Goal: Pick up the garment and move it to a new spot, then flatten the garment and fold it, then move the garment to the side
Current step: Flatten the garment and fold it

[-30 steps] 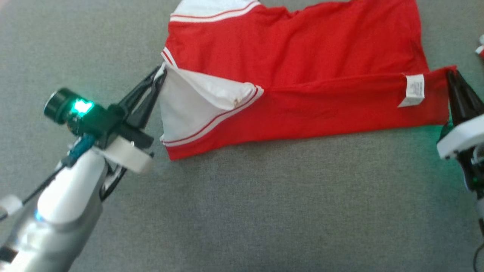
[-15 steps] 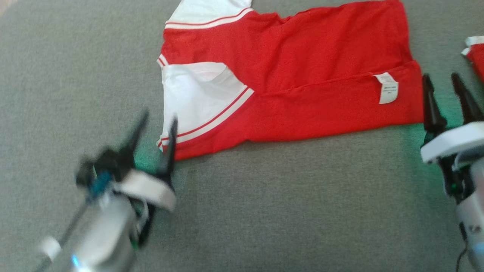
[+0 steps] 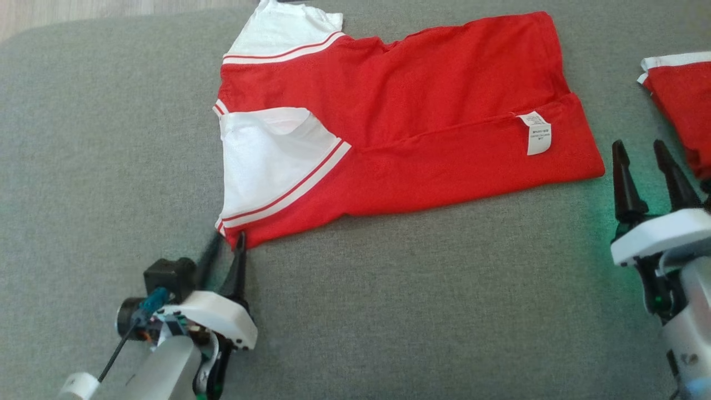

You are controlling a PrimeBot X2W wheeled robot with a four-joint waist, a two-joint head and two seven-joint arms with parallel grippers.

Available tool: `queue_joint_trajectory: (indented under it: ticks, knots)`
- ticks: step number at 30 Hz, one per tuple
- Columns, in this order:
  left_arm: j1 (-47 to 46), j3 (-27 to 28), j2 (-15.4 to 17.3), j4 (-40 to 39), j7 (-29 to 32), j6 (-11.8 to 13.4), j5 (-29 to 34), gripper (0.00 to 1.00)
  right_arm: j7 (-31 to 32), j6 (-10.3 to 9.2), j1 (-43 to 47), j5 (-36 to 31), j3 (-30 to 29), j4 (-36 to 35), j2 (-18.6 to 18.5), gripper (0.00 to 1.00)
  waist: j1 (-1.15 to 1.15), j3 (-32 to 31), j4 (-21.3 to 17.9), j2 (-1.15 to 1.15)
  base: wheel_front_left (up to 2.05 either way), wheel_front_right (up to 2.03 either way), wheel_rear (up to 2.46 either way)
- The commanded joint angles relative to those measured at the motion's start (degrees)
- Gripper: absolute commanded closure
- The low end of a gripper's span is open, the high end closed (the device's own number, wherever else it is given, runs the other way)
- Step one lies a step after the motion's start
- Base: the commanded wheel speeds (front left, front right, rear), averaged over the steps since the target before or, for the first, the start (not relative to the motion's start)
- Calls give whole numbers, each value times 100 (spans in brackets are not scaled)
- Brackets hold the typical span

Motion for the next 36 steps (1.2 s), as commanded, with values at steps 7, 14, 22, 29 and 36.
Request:
queue_joint_trajectory:
  ticks: [7, 14, 22, 29, 36]
  knots:
    - [147, -10, 153, -221, -37, -167, 35, 100, -136, 39, 239, 48, 181, 93, 145, 0, 1, -216, 29, 0, 0, 0, 0]
    - [216, -25, 298, -486, -146, -136, 100, 100, -127, 39, 254, 95, 231, 348, 200, 0, 1, -356, 144, 0, 0, 0, 0]
    - [237, -75, 339, -651, -195, -93, 154, 100, 198, 39, -23, 29, 119, 955, 187, 0, 1, -361, 262, 0, 0, 0, 0]
    - [191, -135, 344, -686, -216, -79, 192, 100, 246, 39, -443, -20, 145, 1451, 131, 0, 1, -323, 363, 0, 0, 0, 0]
    - [120, -188, 345, -695, -238, -96, 213, 100, 755, 39, -719, 194, 415, 1949, 160, 87, 1, -294, 422, 0, 0, 0, 0]
